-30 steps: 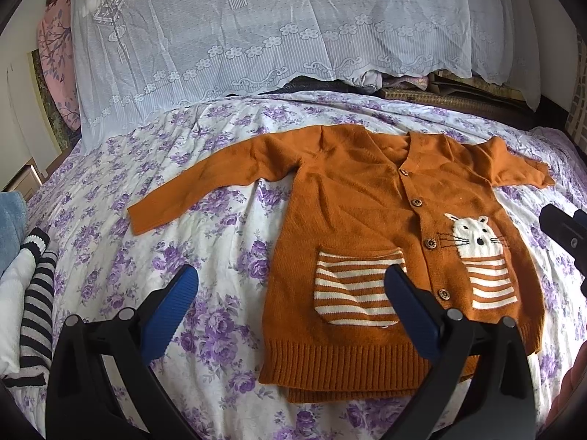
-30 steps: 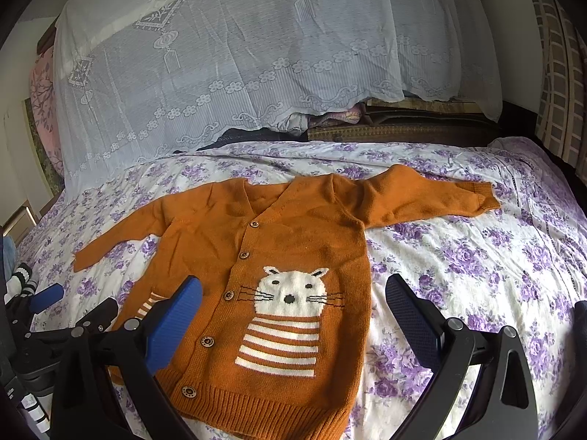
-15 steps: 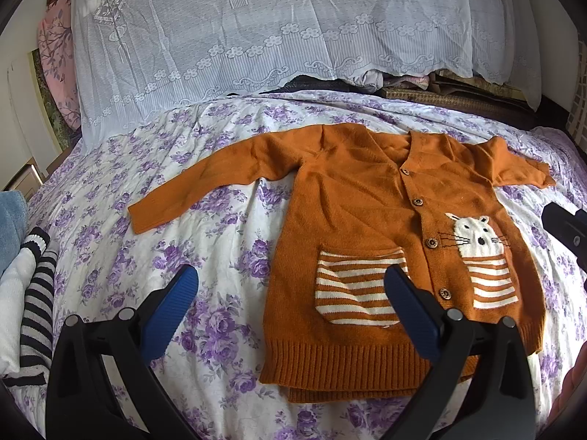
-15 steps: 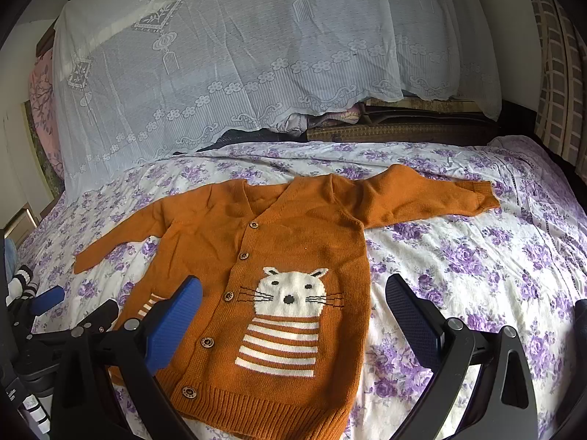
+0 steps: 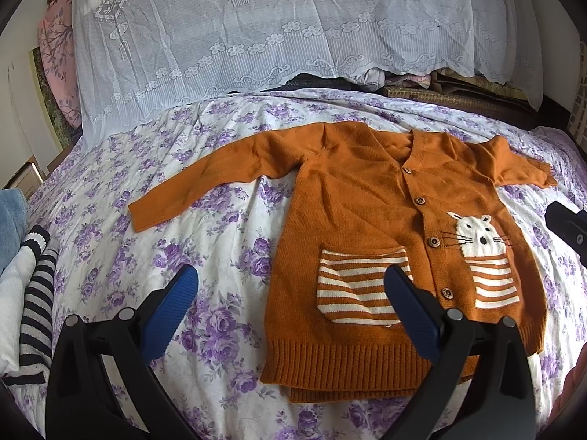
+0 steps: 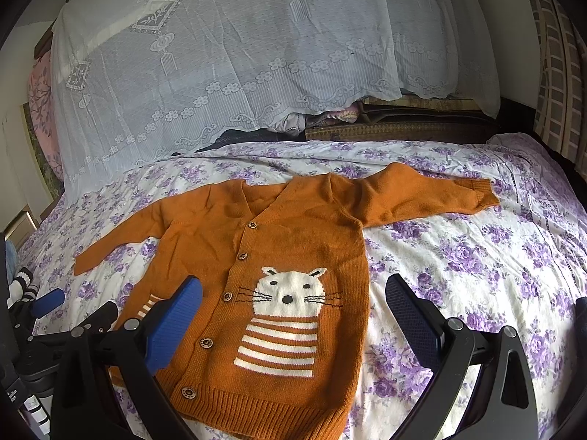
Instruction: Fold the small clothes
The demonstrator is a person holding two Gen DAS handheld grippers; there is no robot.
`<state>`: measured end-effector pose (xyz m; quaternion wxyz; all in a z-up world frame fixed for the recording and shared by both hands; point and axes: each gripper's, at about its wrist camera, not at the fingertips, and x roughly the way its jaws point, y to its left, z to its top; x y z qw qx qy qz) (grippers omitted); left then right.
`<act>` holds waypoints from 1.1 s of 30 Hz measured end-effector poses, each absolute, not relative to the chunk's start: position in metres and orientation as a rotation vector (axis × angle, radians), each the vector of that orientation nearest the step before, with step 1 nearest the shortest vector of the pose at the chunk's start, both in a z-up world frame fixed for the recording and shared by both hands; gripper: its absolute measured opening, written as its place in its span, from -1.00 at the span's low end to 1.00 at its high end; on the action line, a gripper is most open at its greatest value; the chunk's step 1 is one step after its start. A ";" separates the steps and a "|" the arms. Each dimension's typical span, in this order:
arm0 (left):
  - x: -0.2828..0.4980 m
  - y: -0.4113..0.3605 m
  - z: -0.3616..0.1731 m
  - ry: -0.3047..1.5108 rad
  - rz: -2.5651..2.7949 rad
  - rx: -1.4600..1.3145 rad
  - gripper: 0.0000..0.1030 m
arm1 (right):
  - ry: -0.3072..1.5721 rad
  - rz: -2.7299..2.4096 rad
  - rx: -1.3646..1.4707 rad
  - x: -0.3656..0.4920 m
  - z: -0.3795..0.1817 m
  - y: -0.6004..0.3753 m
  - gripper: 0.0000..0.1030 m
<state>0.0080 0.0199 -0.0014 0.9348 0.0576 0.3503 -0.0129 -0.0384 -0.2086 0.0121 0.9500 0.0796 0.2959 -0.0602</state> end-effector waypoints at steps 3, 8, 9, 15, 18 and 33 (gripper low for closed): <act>0.008 0.020 -0.002 0.717 -0.026 0.118 0.92 | 0.603 -0.124 0.161 -0.038 0.012 -0.209 0.93; 0.024 0.030 -0.010 0.745 -0.034 0.126 0.92 | 0.552 -0.151 0.151 -0.039 0.017 -0.222 0.93; 0.031 0.033 -0.013 0.763 -0.025 0.134 0.92 | 0.523 -0.153 0.148 -0.040 0.016 -0.228 0.93; 0.081 0.047 -0.028 0.895 0.003 0.099 0.92 | 0.461 -0.137 0.232 -0.026 0.006 -0.283 0.93; 0.102 0.047 -0.028 0.929 0.022 0.093 0.92 | 0.553 -0.084 0.402 -0.002 -0.004 -0.317 0.93; 0.211 -0.037 -0.022 0.936 -0.037 0.115 0.92 | 0.508 -0.315 1.111 0.054 -0.083 -0.493 0.49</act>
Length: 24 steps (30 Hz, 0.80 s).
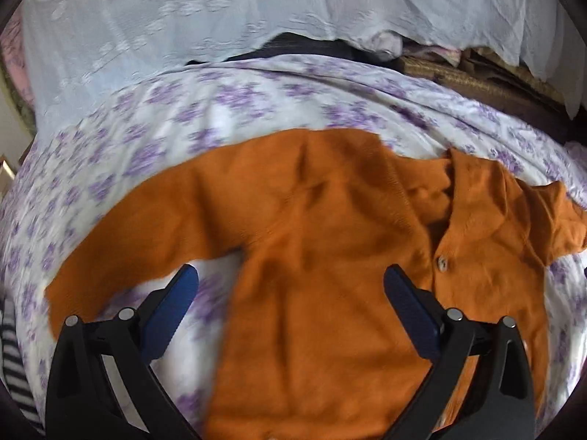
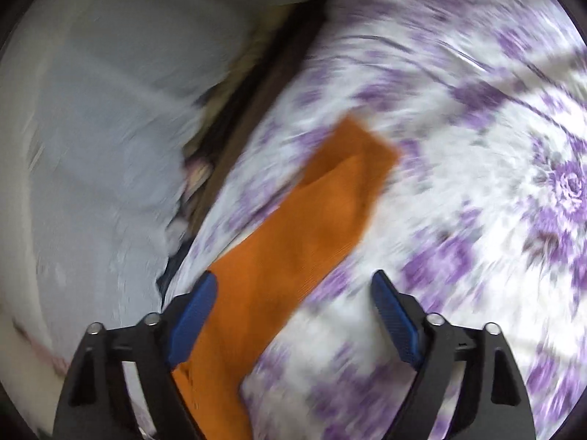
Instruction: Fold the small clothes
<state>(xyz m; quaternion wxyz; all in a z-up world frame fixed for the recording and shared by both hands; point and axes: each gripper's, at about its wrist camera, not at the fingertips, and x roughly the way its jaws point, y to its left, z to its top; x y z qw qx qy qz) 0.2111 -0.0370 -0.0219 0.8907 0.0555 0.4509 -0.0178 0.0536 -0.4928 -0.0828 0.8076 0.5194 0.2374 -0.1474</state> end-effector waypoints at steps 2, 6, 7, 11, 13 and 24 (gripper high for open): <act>0.222 -0.052 -0.040 0.935 -0.029 0.152 0.92 | 0.489 -0.339 1.149 0.058 -0.094 -0.505 0.29; 0.235 -0.052 -0.072 0.983 -0.032 0.128 0.92 | 0.439 -0.355 1.132 0.073 -0.100 -0.520 0.01; 0.236 -0.046 -0.069 0.986 -0.048 0.089 0.92 | 0.431 -0.355 1.122 0.076 -0.099 -0.523 -0.04; 0.240 -0.036 -0.075 1.017 -0.071 0.026 0.92 | 0.412 -0.382 1.068 0.088 -0.103 -0.537 -0.88; 0.239 -0.037 -0.074 1.015 -0.068 0.027 0.92 | 0.329 -0.385 1.099 0.070 -0.096 -0.543 -0.88; 0.234 -0.023 -0.057 1.011 -0.050 0.057 0.92 | 0.318 -0.787 0.938 0.024 -0.072 -0.546 -0.71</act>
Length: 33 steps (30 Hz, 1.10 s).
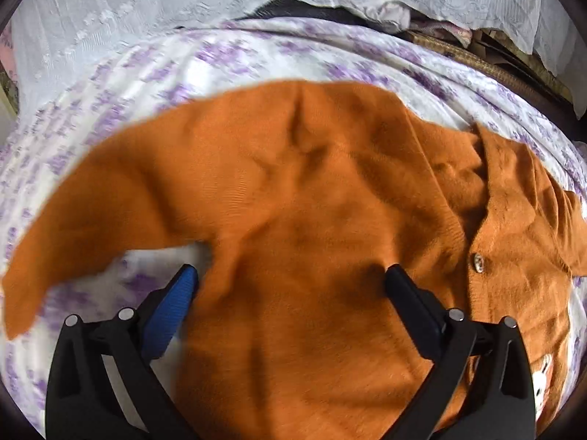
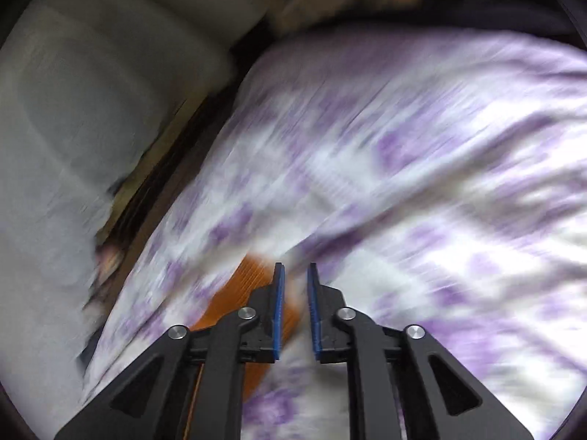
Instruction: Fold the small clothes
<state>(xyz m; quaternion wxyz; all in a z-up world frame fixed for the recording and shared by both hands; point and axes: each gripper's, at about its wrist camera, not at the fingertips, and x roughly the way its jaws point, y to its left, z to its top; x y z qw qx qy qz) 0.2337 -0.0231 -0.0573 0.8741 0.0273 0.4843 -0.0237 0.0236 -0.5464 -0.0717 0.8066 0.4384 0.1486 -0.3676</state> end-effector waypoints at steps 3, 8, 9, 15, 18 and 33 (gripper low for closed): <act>0.239 0.005 -0.031 0.941 0.006 0.063 0.92 | 0.249 -0.624 0.929 0.023 -0.051 -0.537 -0.61; 0.232 0.084 -0.017 0.975 0.066 -0.043 0.92 | 0.416 -0.199 0.773 0.089 -0.040 -0.473 0.32; 0.222 0.101 -0.015 0.967 0.091 -0.040 0.92 | 0.547 -0.131 0.744 0.113 -0.054 -0.464 0.32; 0.173 0.189 -0.023 0.971 0.246 -0.061 0.92 | 0.576 -0.200 0.686 0.115 -0.063 -0.457 0.27; 0.172 0.226 -0.036 1.014 0.200 -0.222 0.92 | 0.562 -0.188 0.724 0.112 -0.065 -0.464 0.38; 0.184 0.254 -0.021 0.885 0.099 -0.430 -0.89 | 0.595 -0.166 0.680 0.117 -0.070 -0.449 0.58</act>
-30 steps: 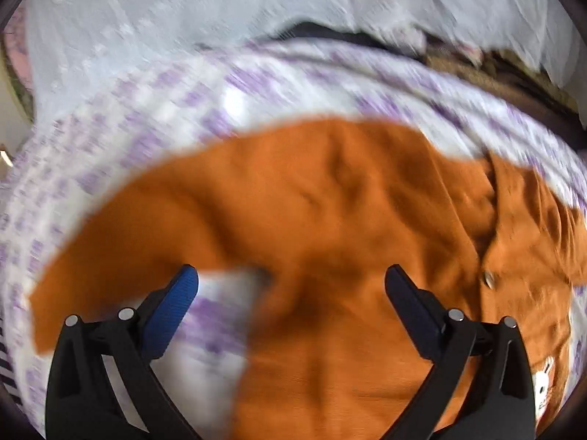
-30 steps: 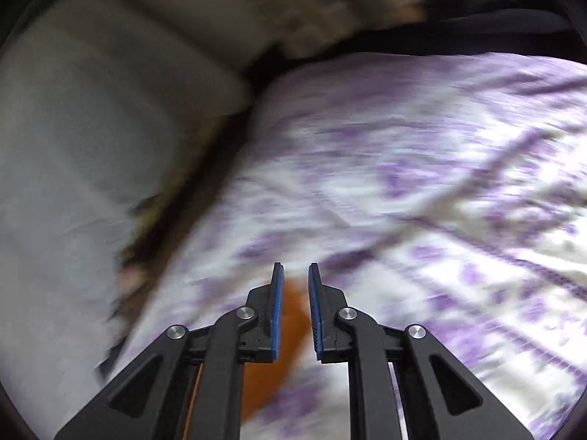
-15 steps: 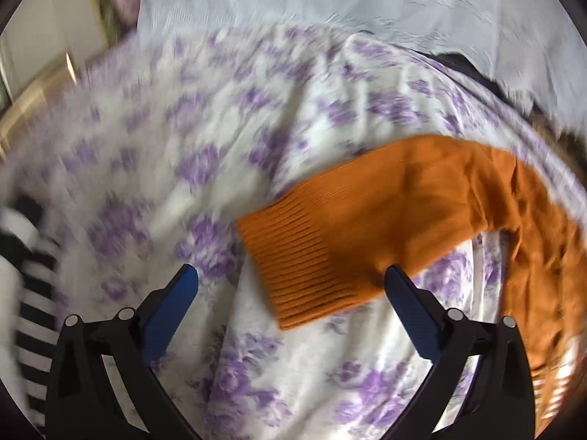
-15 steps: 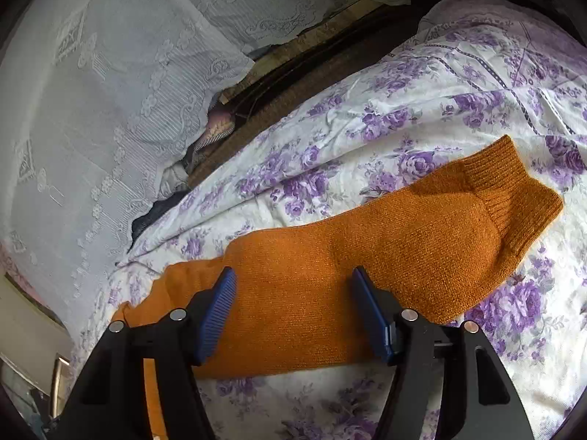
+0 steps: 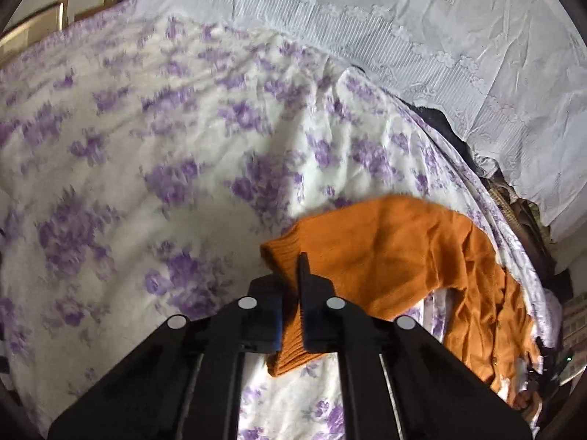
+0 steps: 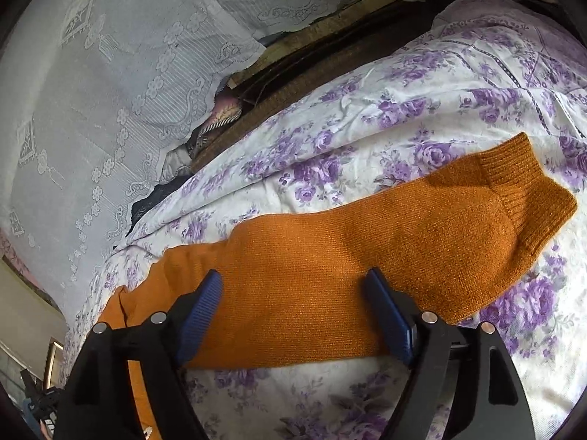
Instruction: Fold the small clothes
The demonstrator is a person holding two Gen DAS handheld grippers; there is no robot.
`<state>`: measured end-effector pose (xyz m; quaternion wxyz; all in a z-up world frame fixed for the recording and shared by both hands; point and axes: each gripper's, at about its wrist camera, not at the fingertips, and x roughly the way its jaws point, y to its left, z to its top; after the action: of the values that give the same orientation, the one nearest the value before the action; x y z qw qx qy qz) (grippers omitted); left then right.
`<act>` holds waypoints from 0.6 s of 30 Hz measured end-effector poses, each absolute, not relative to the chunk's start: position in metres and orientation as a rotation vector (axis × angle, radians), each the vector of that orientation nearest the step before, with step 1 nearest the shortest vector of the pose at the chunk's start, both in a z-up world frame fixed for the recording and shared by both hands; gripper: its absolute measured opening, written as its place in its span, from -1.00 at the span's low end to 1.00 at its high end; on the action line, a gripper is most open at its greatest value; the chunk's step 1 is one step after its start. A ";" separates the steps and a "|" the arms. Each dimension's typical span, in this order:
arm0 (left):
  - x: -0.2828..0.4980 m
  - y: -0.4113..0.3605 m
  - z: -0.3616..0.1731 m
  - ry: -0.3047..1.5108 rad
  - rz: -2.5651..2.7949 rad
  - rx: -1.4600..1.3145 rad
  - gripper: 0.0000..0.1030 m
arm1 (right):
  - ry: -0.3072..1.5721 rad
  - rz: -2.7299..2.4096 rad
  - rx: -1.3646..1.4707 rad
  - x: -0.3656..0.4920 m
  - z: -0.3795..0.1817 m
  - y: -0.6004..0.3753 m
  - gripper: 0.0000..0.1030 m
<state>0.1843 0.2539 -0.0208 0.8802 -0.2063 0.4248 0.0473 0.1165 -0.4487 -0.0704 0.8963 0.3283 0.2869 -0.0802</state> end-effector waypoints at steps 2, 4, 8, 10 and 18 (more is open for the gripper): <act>0.186 0.260 -0.010 0.860 0.116 -0.429 -0.91 | 0.592 -0.165 0.683 0.115 -0.070 -0.449 0.58; 0.187 0.268 0.006 0.806 0.161 -0.394 -0.91 | 0.591 -0.166 0.682 0.117 -0.070 -0.448 0.58; 0.205 0.282 -0.008 0.825 0.260 -0.316 -0.90 | 0.604 -0.173 0.670 0.119 -0.070 -0.446 0.60; 0.224 0.290 -0.042 0.915 0.322 -0.304 -0.80 | 0.612 -0.173 0.657 0.120 -0.070 -0.444 0.62; 0.191 0.260 0.028 0.672 0.292 -0.242 0.07 | 0.528 -0.167 0.586 0.106 -0.040 -0.420 0.62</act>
<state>0.1913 0.2604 0.0281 0.9265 -0.1179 0.3277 0.1423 0.1065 -0.4203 -0.0403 0.9199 0.2849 0.2569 -0.0811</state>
